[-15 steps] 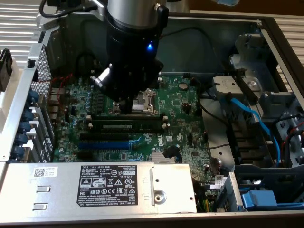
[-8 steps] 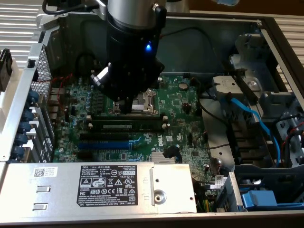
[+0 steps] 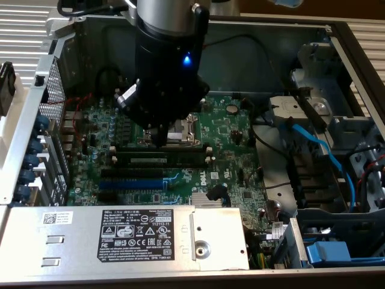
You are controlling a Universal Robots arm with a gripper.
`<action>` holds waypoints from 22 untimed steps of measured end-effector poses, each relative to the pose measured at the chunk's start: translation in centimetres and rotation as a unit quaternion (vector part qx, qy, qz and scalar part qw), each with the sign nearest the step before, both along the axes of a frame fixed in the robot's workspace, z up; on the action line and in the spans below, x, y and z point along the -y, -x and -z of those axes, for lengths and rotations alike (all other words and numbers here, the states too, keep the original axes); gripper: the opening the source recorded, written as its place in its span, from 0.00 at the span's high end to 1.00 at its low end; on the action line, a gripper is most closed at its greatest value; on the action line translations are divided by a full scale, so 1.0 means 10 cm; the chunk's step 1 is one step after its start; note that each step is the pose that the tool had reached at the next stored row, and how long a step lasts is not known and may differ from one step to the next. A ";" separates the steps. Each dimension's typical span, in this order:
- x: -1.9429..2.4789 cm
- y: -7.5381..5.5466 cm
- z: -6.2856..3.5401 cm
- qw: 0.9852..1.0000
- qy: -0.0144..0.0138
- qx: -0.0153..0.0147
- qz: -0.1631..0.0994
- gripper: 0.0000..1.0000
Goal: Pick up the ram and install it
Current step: 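Press down the ram until it locks into place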
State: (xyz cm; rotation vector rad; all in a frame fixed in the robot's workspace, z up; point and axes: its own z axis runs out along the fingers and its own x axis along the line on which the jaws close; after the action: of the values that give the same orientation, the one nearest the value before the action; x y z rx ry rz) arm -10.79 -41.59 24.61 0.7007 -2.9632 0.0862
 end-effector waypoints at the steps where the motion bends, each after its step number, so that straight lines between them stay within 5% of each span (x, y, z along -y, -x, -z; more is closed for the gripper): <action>1: 0.000 0.00 -0.005 1.000 0.002 0.000 0.003 0.90; 6: 0.000 0.00 -0.042 1.000 0.012 0.001 0.015 0.90; 11: 0.000 -0.01 -0.046 0.999 0.022 0.008 0.029 0.90; 13: 0.000 -0.01 -0.047 0.999 0.026 0.018 0.033 0.90; 18: -0.001 -0.01 -0.048 0.997 0.025 0.050 0.044 0.90; 22: -0.005 -0.01 -0.052 0.996 0.026 0.063 0.060 0.90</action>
State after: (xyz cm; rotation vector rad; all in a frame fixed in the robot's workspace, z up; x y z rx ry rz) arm -10.74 -41.54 25.13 0.5276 -3.1036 0.2040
